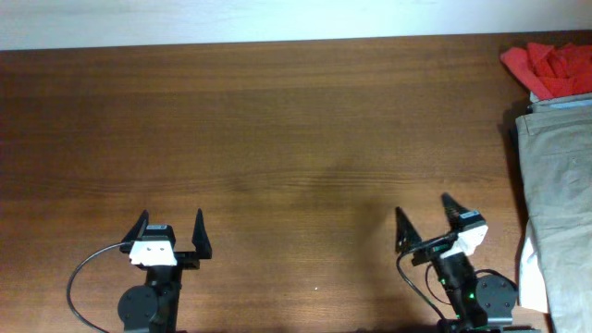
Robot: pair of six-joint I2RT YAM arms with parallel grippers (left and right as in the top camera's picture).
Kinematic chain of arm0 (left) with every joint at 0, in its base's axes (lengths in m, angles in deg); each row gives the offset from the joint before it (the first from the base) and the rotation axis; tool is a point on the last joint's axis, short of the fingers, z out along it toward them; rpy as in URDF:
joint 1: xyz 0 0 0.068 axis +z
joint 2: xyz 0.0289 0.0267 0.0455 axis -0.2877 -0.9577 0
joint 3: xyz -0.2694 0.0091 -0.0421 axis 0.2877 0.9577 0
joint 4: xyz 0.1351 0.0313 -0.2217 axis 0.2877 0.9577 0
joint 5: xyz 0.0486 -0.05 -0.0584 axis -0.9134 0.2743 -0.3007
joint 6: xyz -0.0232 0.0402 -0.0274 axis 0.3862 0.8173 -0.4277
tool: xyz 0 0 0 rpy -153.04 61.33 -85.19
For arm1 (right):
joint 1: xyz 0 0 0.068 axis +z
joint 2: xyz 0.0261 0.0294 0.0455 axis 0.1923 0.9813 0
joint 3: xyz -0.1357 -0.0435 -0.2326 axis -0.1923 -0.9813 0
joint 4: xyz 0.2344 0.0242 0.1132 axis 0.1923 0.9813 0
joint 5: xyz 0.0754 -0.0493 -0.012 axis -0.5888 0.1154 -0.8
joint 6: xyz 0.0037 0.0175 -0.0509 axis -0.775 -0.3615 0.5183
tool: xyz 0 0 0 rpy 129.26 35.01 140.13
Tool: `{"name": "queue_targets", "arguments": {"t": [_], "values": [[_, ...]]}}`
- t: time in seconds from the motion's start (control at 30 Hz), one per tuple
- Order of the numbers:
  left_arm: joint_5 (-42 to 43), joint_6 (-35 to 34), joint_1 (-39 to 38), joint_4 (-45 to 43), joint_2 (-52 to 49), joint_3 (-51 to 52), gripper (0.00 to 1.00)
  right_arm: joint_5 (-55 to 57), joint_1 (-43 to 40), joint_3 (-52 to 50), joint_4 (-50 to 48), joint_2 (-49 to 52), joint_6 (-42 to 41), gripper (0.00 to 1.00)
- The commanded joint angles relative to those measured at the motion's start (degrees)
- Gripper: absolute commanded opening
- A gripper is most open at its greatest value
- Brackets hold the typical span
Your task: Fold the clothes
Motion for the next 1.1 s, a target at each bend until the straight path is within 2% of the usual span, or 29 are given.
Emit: {"name": "queue_targets", "arguments": {"t": [0.0, 0.17, 0.27, 0.33, 0.4, 0.5, 0.63, 0.73, 0.8, 0.93, 0.97, 1.07], "values": [[-0.4, -0.1, 0.3, 0.2, 0.4, 0.3, 0.99, -13.3, 0.3, -0.3, -2.5, -0.3, -11.1, 0.99], [-0.4, -0.1, 0.3, 0.2, 0.4, 0.3, 0.99, -8.4, 0.3, -0.1, -17.6, -0.3, -12.6, 0.99], [-0.4, -0.1, 0.3, 0.2, 0.4, 0.3, 0.99, 3.3, 0.3, 5.2, -14.9, 1.0, -8.8, 0.99], [-0.4, -0.1, 0.3, 0.2, 0.4, 0.3, 0.99, 11.6, 0.3, 12.1, -9.6, 6.4, -3.6, 0.99], [-0.4, -0.1, 0.3, 0.2, 0.4, 0.3, 0.99, 16.9, 0.3, 21.6, -4.4, 16.9, 3.2, 0.99], [-0.4, -0.1, 0.3, 0.2, 0.4, 0.3, 0.99, 27.7, 0.2, 38.2, 5.3, 36.2, 8.4, 0.99], [-0.4, -0.1, 0.3, 0.2, 0.4, 0.3, 0.99, 43.2, -5.6, 65.9, 25.2, 68.4, 12.2, 0.99], [-0.4, -0.1, 0.3, 0.2, 0.4, 0.3, 0.99, 48.0, -9.7, 78.7, 31.1, 85.8, 12.2, 0.99], [-0.4, -0.1, 0.3, 0.2, 0.4, 0.3, 0.99, 48.8, -11.5, 81.1, 29.2, 92.4, 12.6, 0.99], [-0.4, -0.1, 0.3, 0.2, 0.4, 0.3, 0.99, 50.3, -15.0, 81.1, 25.3, 104.4, 20.6, 0.99], [-0.4, -0.1, 0.3, 0.2, 0.4, 0.3, 0.99, 54.7, -16.6, 81.1, 25.0, 108.8, 20.5, 0.99], [-0.4, -0.1, 0.3, 0.2, 0.4, 0.3, 0.99, 57.6, -18.8, 81.1, 24.9, 114.9, 20.5, 0.98]]}}
